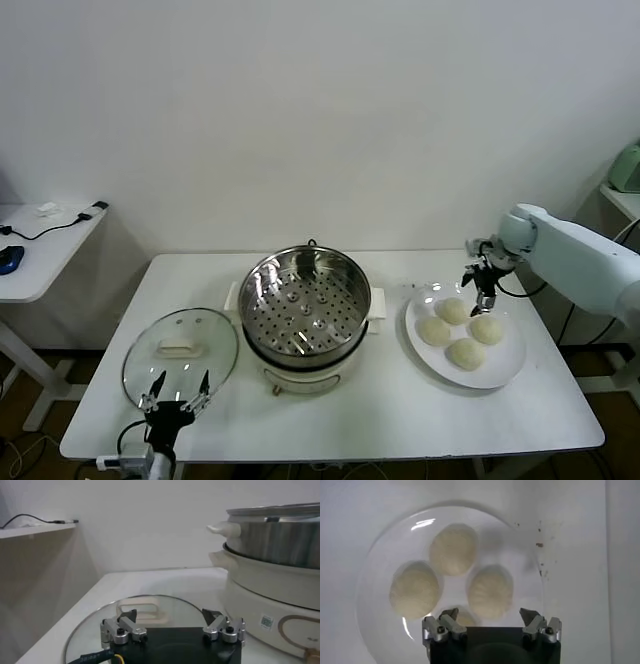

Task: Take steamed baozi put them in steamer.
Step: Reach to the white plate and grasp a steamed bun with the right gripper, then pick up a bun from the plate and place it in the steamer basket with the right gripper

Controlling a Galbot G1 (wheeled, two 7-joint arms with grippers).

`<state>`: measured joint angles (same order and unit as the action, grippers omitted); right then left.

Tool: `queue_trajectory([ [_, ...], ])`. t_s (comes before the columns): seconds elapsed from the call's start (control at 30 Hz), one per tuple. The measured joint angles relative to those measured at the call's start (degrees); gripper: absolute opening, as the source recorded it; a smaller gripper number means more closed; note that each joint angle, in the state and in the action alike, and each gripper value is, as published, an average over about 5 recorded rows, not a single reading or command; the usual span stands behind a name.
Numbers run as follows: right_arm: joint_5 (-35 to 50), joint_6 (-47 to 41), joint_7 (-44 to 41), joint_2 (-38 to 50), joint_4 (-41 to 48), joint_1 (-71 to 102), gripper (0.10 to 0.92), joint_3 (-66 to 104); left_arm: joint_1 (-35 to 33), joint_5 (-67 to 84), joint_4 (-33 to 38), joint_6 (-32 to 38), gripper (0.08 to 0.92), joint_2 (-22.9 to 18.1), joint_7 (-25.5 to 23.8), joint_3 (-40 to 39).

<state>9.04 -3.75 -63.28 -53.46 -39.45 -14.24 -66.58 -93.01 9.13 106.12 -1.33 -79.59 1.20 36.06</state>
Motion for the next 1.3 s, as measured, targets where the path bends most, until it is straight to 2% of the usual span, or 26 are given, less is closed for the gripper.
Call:
queue_trajectory([
  [0.57, -4.6, 1.6, -0.1, -6.7, 9.5, 5.1, 0.807, 5.6, -0.2, -1.0, -0.6, 0.3, 0.823, -0.3, 0.1, -0.2],
  [0.83, -6.1, 1.5, 0.2, -7.4, 10.4, 5.8, 0.633, 7.0, -0.2, -1.3, -0.3, 0.4, 0.823, -0.4, 0.1, -0.2],
  [1.07, -4.5, 0.5, -0.1, -5.9, 7.1, 3.9, 0.611, 5.7, -0.7, -1.8, 0.2, 0.5, 0.823, -0.6, 0.1, -0.2],
  [1.3, 1.9, 0.6, -0.7, -3.3, -3.2, -6.2, 0.611, -2.7, -0.9, -2.4, 1.2, 0.4, 0.823, -1.2, 0.1, -0.5],
])
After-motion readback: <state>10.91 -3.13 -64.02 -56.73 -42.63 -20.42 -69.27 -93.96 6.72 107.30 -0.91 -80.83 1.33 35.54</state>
